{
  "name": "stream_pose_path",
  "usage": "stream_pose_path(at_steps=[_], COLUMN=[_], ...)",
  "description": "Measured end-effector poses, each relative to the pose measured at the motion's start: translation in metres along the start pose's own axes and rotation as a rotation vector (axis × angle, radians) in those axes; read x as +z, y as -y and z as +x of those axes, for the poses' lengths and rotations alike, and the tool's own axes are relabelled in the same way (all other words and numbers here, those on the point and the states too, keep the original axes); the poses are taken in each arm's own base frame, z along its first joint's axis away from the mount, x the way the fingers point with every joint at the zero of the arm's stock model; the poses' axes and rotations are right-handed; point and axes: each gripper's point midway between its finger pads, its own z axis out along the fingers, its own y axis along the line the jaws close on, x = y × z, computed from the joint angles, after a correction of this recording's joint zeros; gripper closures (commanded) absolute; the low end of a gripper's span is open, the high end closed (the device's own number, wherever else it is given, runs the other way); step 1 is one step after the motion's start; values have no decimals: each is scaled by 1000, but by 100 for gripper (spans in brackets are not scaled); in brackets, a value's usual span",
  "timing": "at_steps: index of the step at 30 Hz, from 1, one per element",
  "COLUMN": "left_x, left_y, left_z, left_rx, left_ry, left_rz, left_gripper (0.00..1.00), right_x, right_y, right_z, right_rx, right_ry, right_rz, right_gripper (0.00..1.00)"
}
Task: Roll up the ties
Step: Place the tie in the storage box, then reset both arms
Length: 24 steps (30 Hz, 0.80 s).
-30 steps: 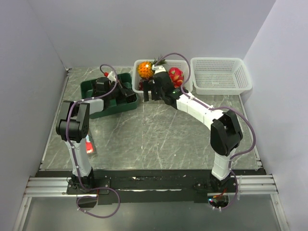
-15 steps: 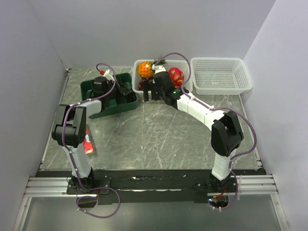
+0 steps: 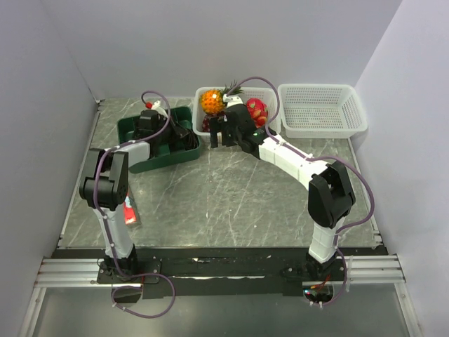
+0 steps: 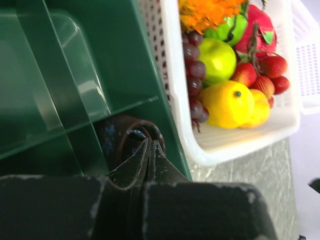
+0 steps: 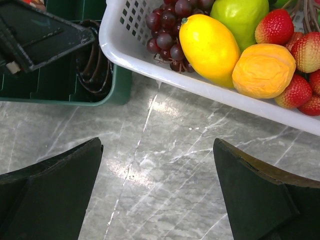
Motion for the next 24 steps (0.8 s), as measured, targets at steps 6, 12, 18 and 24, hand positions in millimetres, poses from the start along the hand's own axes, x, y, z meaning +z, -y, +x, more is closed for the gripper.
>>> stream_pose_path(at_steps=[6, 12, 18, 24], left_x=[24, 34, 18, -34], left_y=[-7, -5, -3, 31], left_z=[-8, -4, -14, -47], left_rx=[27, 68, 95, 136], left_ry=[-11, -30, -25, 71], left_rz=[-35, -71, -139, -131], left_gripper=[99, 99, 99, 99], right_x=[-1, -1, -2, -18], right_y=[2, 4, 4, 7], right_z=[3, 7, 9, 7], right_rx=[-2, -4, -5, 0], right_ry=[-14, -31, -36, -25], right_rz=[4, 11, 12, 2], right_gripper=[1, 1, 1, 1])
